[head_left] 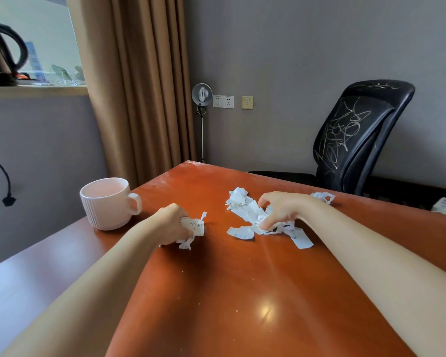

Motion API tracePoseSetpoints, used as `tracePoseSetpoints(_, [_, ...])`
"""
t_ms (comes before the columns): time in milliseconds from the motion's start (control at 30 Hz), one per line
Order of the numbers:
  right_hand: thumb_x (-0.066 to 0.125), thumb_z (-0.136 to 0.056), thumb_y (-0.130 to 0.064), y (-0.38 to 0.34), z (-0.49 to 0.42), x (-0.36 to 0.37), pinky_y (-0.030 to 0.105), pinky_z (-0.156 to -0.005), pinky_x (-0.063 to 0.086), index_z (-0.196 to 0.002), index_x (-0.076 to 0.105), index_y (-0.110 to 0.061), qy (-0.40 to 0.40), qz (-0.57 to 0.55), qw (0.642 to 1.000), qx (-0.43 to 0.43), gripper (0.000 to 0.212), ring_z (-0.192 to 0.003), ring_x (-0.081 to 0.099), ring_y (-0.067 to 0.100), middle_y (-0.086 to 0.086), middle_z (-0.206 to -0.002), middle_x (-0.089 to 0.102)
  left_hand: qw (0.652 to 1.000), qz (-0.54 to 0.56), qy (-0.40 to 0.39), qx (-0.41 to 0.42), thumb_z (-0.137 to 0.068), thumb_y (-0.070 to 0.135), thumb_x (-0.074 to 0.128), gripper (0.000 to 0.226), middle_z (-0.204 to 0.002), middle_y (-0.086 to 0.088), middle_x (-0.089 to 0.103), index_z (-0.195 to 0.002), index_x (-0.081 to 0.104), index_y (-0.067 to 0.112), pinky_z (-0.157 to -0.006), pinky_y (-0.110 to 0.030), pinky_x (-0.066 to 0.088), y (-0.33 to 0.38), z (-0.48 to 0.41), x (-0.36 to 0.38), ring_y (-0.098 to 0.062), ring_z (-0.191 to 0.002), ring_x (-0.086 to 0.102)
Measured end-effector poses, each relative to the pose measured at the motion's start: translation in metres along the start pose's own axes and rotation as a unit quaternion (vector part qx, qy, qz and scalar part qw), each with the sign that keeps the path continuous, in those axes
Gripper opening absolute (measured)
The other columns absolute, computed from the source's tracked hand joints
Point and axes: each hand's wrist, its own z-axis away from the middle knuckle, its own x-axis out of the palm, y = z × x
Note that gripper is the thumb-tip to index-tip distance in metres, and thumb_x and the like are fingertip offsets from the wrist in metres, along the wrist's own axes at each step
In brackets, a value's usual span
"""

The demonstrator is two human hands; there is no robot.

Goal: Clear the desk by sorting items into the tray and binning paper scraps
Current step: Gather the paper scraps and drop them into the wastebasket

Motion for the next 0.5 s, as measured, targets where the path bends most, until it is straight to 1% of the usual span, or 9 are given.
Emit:
tracePoseSetpoints(100, [0.070,-0.082,-0.028,0.000,0.003,0.004,0.033,-0.089,0.048,-0.137,0.041,-0.015,0.006,0.006,1.000,-0.009,0.063,-0.114,0.053,0.024,0.007,-0.139,0.046,1.000,0.011,0.005,-0.004,-0.084,0.020,0.067,0.025,-0.073,0.005,0.050,-0.105,0.063,0.006,-0.047,-0.018,0.031,0.000,0.000,0.001,-0.010,-0.063,0.047])
tracePoseSetpoints(167, [0.068,-0.083,-0.025,0.000,0.003,0.006,0.030,-0.074,0.050,-0.133,0.046,-0.006,-0.002,-0.007,1.000,-0.012,0.058,-0.095,0.058,0.024,0.015,-0.128,0.054,1.000,0.012,0.007,-0.008,-0.084,0.020,0.067,0.025,-0.072,0.005,0.049,-0.104,0.063,0.006,-0.047,-0.018,0.031,0.000,0.001,0.002,-0.008,-0.060,0.044])
tracePoseSetpoints(200, [0.067,-0.082,-0.022,0.001,0.001,0.008,0.026,-0.063,0.045,-0.123,0.053,-0.005,0.008,-0.020,1.000,-0.022,0.047,-0.078,0.055,0.020,0.014,-0.112,0.059,1.000,0.015,0.008,-0.010,-0.084,0.020,0.067,0.025,-0.074,0.004,0.049,-0.105,0.063,0.006,-0.047,-0.017,0.030,0.000,0.001,0.002,-0.008,-0.059,0.044])
tracePoseSetpoints(233, [0.067,-0.082,-0.018,0.000,0.003,0.010,0.022,-0.055,0.038,-0.105,0.059,-0.005,0.014,-0.031,0.999,-0.030,0.028,-0.067,0.046,0.015,0.010,-0.090,0.055,1.000,0.017,0.010,-0.010,-0.084,0.019,0.066,0.025,-0.075,0.004,0.050,-0.105,0.063,0.006,-0.047,-0.017,0.031,0.000,0.002,0.002,-0.007,-0.059,0.044])
tracePoseSetpoints(267, [0.066,-0.081,-0.015,0.000,0.003,0.012,0.021,-0.052,0.032,-0.084,0.055,-0.009,0.030,-0.037,0.998,-0.040,0.013,-0.061,0.038,0.013,0.005,-0.076,0.044,1.000,0.020,0.012,-0.008,-0.084,0.019,0.066,0.023,-0.075,0.004,0.050,-0.103,0.063,0.007,-0.047,-0.017,0.030,0.001,0.003,0.002,-0.007,-0.059,0.044])
tracePoseSetpoints(300, [0.065,-0.080,-0.012,0.001,0.002,0.014,0.021,-0.051,0.028,-0.072,0.046,-0.013,0.042,-0.050,0.997,-0.042,0.021,-0.058,0.034,0.012,0.002,-0.070,0.035,1.000,0.020,0.017,-0.004,-0.084,0.019,0.066,0.019,-0.075,0.004,0.050,-0.100,0.063,0.009,-0.047,-0.017,0.030,0.001,0.004,0.002,-0.007,-0.059,0.045])
tracePoseSetpoints(333, [0.063,-0.081,-0.010,0.002,0.001,0.015,0.022,-0.051,0.027,-0.068,0.039,-0.016,0.053,-0.056,0.996,-0.054,0.028,-0.057,0.032,0.012,0.001,-0.069,0.031,1.000,0.019,0.024,0.001,-0.084,0.018,0.066,0.013,-0.076,0.004,0.050,-0.094,0.062,0.012,-0.047,-0.017,0.030,0.001,0.006,0.002,-0.007,-0.060,0.045])
tracePoseSetpoints(433, [0.060,-0.084,-0.010,0.000,0.009,0.015,0.023,-0.051,0.028,-0.068,0.040,-0.015,0.080,-0.090,0.990,-0.070,0.026,-0.056,0.033,0.012,0.001,-0.067,0.032,0.998,0.019,0.060,0.021,-0.083,0.016,0.065,0.010,-0.077,0.003,0.052,-0.080,0.056,0.016,-0.047,-0.018,0.031,0.002,0.014,0.004,-0.013,-0.066,0.049])
tracePoseSetpoints(500, [0.058,-0.088,-0.013,0.000,0.014,0.013,0.023,-0.055,0.034,-0.079,0.056,-0.012,0.100,-0.124,0.984,-0.078,0.009,-0.061,0.040,0.013,0.003,-0.071,0.042,0.993,0.045,0.103,0.028,-0.084,0.014,0.063,0.011,-0.071,0.003,0.053,-0.075,0.057,0.014,-0.047,-0.018,0.032,0.002,0.020,0.006,-0.013,-0.064,0.050])
